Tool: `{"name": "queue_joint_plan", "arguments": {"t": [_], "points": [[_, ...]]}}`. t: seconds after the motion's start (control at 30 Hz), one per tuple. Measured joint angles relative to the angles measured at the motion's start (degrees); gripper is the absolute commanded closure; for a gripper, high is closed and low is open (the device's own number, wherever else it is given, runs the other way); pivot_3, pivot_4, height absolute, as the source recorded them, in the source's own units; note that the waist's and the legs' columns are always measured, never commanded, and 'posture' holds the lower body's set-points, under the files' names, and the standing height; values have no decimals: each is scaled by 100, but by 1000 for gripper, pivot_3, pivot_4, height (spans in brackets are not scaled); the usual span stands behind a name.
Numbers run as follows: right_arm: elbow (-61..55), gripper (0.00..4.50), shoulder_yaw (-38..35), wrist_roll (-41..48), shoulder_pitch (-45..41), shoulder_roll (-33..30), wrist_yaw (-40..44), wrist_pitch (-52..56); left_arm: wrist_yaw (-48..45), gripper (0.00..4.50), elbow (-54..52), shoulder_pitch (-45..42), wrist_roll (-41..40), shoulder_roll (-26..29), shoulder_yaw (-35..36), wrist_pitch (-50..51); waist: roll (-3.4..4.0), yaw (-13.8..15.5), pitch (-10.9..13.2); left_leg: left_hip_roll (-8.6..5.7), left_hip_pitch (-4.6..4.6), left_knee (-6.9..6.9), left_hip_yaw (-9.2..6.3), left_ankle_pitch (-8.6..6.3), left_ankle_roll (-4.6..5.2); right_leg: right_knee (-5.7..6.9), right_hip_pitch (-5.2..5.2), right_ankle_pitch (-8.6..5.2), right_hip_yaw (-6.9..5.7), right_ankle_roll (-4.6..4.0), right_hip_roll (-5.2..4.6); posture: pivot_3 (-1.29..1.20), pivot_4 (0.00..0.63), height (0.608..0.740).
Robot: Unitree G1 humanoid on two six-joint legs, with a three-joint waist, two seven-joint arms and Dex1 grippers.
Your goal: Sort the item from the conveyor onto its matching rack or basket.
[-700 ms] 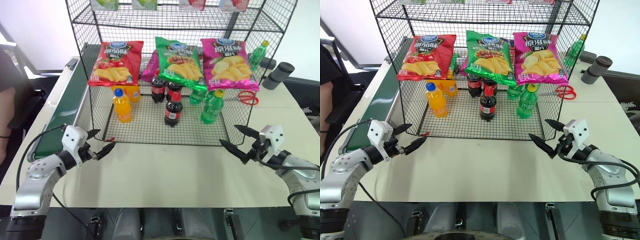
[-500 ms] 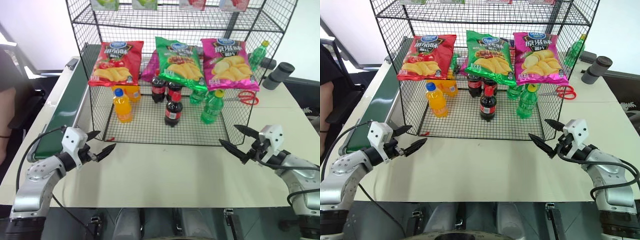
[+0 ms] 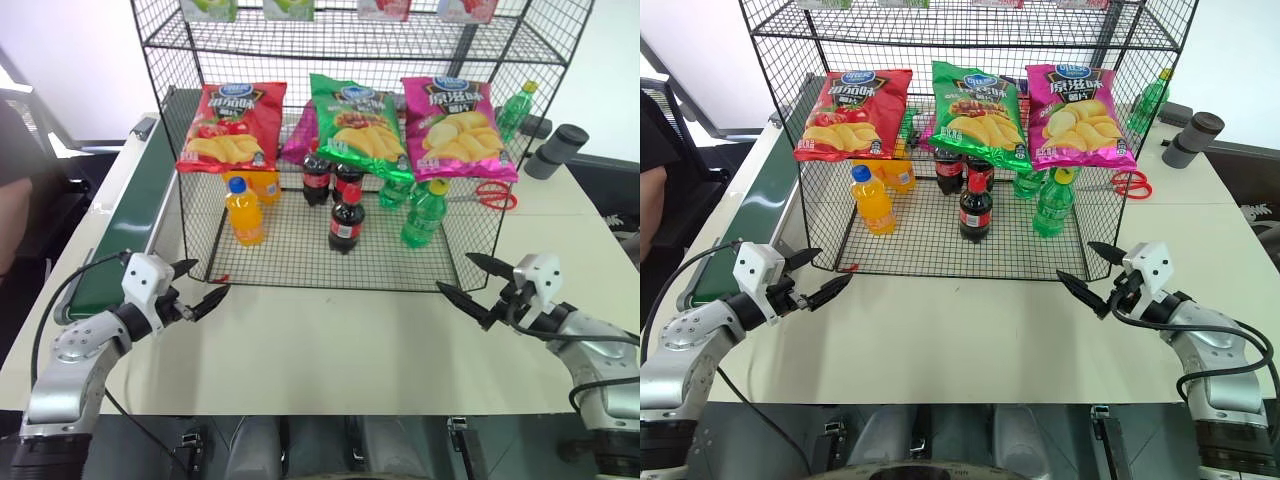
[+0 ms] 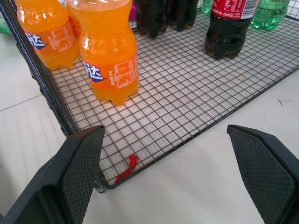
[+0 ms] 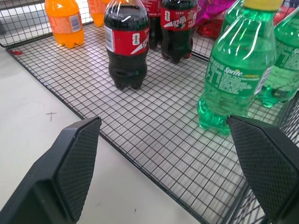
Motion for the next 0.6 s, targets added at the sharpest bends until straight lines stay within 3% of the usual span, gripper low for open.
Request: {"name": "queue_joint_plan", "arguments": {"t": [0.6], "points": [[-24,38,122,-65,-92,183,-348,-16,191,0,-35,187,-5,-100,0,-102,2,-2,-2,0,5,1,0,0,0,7,2,0,0,0,0,0,150,740]]}}
